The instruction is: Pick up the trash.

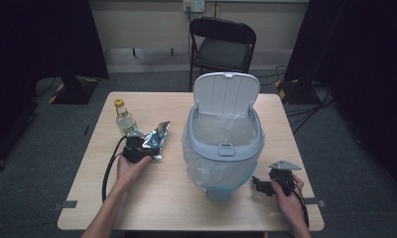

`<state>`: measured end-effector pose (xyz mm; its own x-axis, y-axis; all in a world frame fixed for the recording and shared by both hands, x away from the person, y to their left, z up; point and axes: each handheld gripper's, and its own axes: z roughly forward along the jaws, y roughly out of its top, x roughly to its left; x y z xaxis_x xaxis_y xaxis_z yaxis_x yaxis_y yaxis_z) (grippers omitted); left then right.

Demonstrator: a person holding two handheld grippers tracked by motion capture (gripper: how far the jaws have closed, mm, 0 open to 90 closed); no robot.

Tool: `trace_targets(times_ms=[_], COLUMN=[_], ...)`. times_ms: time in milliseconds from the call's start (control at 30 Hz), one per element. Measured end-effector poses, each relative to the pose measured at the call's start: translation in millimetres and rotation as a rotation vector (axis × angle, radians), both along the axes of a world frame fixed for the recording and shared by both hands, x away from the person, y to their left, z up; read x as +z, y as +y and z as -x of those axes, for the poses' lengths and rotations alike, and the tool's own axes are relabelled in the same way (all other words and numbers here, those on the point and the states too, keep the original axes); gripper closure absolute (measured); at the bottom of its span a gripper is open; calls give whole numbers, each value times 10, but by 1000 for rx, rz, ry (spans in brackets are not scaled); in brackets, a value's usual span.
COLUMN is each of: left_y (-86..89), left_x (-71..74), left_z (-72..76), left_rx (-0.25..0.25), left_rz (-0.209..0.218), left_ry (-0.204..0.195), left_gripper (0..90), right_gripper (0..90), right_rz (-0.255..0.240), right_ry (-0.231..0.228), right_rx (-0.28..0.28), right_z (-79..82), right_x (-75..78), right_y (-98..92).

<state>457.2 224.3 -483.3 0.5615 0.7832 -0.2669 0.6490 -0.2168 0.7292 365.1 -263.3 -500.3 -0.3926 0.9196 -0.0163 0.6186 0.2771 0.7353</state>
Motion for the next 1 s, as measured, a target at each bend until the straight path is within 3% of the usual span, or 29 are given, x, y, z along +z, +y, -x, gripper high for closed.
trace_targets(times_ms=[267, 467, 667, 1000], left_y=[1, -16, -28, 65], left_x=[86, 122, 275, 550], left_z=[37, 63, 133, 257], left_rx=[-33, -41, -52, -44], left_rz=[27, 55, 64, 136], left_ry=[-45, -54, -110, -194], left_gripper=[900, 900, 900, 900], right_gripper=[115, 115, 115, 115], right_rz=[0, 0, 0, 0], right_ry=[-1, -1, 0, 0], right_rx=[3, 4, 3, 3], right_z=[-3, -3, -3, -3], right_x=[0, 0, 0, 0], right_y=[-2, -2, -2, -2])
